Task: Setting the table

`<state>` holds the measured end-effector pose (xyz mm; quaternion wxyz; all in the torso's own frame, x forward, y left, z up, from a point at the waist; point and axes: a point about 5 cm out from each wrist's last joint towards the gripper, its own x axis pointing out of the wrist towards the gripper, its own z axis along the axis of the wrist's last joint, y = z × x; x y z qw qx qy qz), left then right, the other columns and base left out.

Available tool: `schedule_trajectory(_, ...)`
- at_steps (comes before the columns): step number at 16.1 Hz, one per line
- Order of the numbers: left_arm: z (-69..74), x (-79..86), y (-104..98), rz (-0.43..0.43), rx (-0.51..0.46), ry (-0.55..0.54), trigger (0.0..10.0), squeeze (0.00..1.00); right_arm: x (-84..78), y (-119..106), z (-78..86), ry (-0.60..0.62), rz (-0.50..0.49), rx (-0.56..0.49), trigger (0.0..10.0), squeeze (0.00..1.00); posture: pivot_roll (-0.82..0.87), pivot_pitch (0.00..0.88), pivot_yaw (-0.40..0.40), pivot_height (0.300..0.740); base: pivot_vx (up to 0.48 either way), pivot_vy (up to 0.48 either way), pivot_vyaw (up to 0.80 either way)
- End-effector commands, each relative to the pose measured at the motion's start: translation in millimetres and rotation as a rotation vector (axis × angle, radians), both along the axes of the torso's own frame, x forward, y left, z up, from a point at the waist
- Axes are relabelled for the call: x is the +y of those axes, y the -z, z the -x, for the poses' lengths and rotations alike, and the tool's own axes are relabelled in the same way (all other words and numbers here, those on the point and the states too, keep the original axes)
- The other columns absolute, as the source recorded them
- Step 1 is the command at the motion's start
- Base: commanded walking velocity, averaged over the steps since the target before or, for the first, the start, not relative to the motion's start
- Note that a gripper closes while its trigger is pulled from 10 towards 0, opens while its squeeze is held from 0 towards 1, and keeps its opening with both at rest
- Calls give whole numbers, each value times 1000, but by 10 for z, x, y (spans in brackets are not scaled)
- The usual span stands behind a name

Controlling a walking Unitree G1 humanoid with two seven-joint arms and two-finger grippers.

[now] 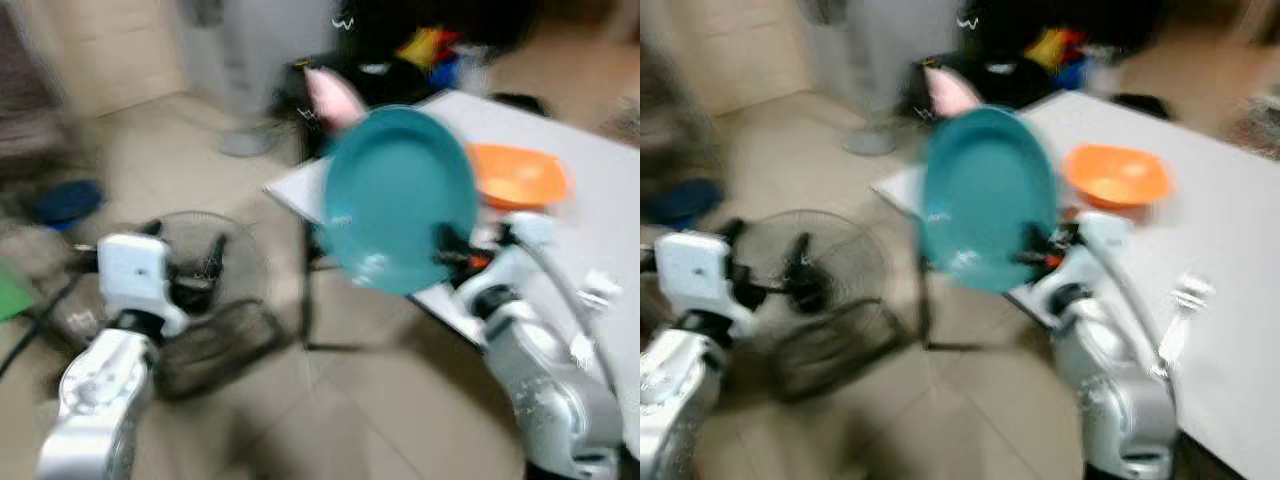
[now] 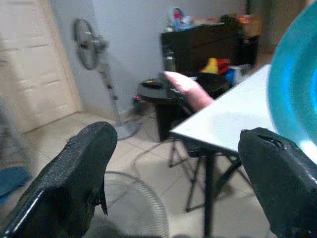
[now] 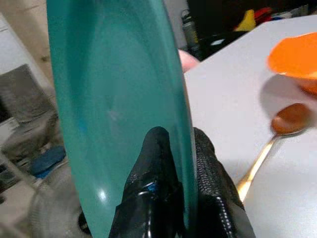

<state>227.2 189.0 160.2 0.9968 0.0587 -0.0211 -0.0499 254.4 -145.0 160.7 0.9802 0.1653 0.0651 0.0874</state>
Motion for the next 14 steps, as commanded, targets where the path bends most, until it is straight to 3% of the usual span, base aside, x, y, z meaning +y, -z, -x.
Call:
schedule_trajectory(1, -11, -59, -15, 4, -7, 28, 10000, 0, -90, -124, 14, 39, 3, -68, 10000, 0, -135, 0, 45, 740, 319, 0, -800)
schedule_trajectory(9, -26, -70, -14, 8, -7, 47, 10000, 0, -61, -197, 63, 18, -42, -121, 10000, 0, -138, 0, 50, 740, 318, 0, -787)
schedule_trajectory(12, -57, -92, -28, 13, -12, 55, 10000, 0, -58, -210, 69, 10, -68, -129, 10000, 0, -136, 0, 52, 740, 0, 0, 0)
schedule_trajectory(14, -68, -76, -23, 3, -9, 54, 10000, 0, -61, -189, 79, 17, -67, -114, 10000, 0, -140, 0, 58, 740, 0, 345, -238)
